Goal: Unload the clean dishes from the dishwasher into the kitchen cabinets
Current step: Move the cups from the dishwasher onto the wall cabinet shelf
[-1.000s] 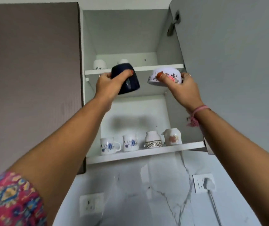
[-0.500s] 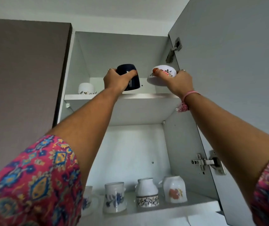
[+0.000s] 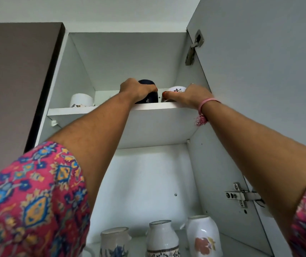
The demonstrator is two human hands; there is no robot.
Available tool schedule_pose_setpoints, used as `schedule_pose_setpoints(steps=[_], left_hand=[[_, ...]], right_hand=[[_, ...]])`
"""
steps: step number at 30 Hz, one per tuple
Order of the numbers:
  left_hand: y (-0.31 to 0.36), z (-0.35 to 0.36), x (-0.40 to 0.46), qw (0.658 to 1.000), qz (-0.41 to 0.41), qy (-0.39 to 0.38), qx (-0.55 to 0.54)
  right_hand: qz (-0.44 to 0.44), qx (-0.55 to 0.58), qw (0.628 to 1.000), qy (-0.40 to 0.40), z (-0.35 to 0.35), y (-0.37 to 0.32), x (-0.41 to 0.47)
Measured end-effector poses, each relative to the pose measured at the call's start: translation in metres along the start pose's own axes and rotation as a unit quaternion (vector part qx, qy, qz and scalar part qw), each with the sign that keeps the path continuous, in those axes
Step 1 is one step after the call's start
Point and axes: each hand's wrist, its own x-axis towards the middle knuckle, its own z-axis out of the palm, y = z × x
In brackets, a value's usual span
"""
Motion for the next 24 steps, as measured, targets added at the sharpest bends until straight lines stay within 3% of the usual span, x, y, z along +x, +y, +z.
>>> schedule_pose_setpoints(steps=[5,9,17,24], left_hand=[[-0.003,0.001,0.006,0.998,-0.025,-0.039,0.034],[-0.003,0.004,0.008,0.995,-0.023,-0.060,0.073],[-0.003,0.005,0.014,0.989,-0.034,-0.085,0.112],[-0.007,0.007,0.015,0.989,-0.015,-0.074,0.130]], right_hand=[[0.016,-0.060,0.998,-0.027,0.010,0.000,0.008],[0.041,-0.040,0.989,-0.134,0.010,-0.008,0.018],[0.045,-0.047,0.991,-0.117,0.013,-0.005,0.015],[0.020,-0.092,0.996,-0.007,0.015,0.001,-0.005]])
